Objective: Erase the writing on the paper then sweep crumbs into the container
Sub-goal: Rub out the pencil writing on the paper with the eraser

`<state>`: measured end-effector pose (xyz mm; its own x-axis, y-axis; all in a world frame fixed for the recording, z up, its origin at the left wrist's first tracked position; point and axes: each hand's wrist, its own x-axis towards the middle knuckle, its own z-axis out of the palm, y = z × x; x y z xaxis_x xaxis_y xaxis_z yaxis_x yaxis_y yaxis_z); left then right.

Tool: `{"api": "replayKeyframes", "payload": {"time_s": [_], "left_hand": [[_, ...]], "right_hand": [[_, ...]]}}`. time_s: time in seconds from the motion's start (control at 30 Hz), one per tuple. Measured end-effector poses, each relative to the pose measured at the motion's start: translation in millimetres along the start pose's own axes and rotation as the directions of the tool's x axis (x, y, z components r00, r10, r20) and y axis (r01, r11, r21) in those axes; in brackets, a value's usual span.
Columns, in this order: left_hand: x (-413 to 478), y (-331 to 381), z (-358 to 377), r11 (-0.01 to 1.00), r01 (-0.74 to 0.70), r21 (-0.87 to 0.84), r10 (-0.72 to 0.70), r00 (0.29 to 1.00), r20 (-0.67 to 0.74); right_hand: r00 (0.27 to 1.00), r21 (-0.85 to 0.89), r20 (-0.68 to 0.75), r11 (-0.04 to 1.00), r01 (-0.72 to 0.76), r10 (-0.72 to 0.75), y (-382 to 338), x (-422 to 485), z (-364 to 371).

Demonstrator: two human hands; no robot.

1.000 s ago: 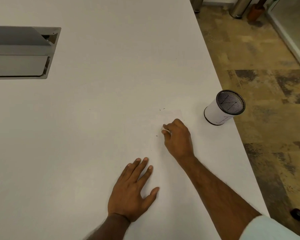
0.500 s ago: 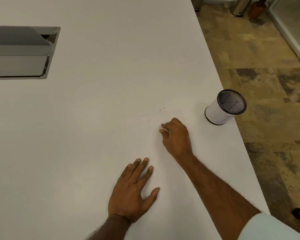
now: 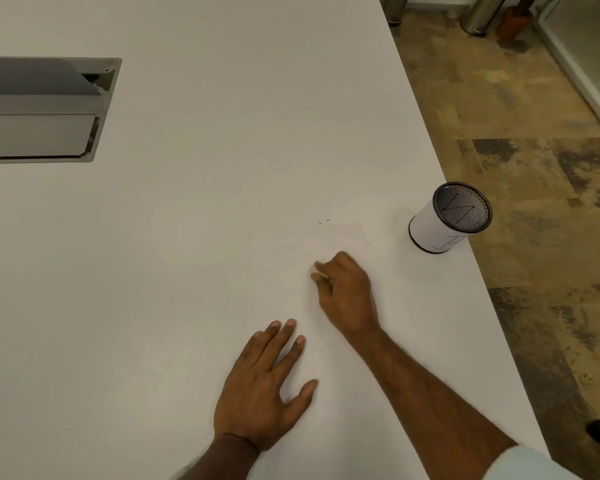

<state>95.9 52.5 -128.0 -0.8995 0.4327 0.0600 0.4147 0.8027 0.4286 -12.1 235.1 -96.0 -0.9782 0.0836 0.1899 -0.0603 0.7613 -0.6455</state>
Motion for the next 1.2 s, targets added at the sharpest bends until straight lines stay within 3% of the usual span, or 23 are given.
{"api": "replayKeyframes", "payload": {"time_s": [0.17,0.23,0.37,0.43,0.57,0.77,0.9,0.97,1.07,1.2], "left_hand": [[0,1,0,1.000,0.015,0.005,-0.015,1.000,0.004],[0,0,1,1.000,0.001,-0.009,-0.001,1.000,-0.010],[0,0,2,1.000,-0.016,-0.007,0.016,0.999,-0.031],[0,-1,2,1.000,-0.018,-0.020,0.017,0.999,-0.035],[-1,-1,3,1.000,-0.019,-0.018,0.019,0.999,-0.037],[0,-1,2,1.000,-0.021,-0.017,0.021,0.999,-0.032],[-1,-1,3,1.000,-0.010,-0.007,0.010,1.000,-0.027],[-1,0,2,1.000,-0.009,-0.008,0.009,1.000,-0.024],[0,0,2,1.000,-0.016,-0.013,0.015,0.999,-0.035],[-1,0,2,1.000,0.000,-0.016,-0.001,1.000,-0.031]], "right_hand": [[0.956,0.110,-0.154,0.965,-0.236,0.251,13,30,-7],[0.977,0.125,-0.106,0.977,-0.171,0.184,7,16,-9],[0.987,0.036,0.125,0.995,0.094,-0.098,-12,-42,-9],[0.982,-0.031,0.097,0.985,0.168,-0.164,-1,-42,-15],[0.995,-0.078,-0.096,0.996,0.033,-0.041,27,-3,-25],[0.953,0.153,-0.185,0.965,-0.211,0.238,23,5,-27],[1.000,0.089,0.031,0.996,0.004,-0.007,4,-43,-17],[0.997,0.005,0.040,0.997,0.073,-0.073,10,-44,-17],[0.996,-0.055,-0.088,0.998,-0.036,0.031,27,-13,-22],[0.984,-0.015,-0.114,0.990,-0.139,0.136,32,7,-27]]}}
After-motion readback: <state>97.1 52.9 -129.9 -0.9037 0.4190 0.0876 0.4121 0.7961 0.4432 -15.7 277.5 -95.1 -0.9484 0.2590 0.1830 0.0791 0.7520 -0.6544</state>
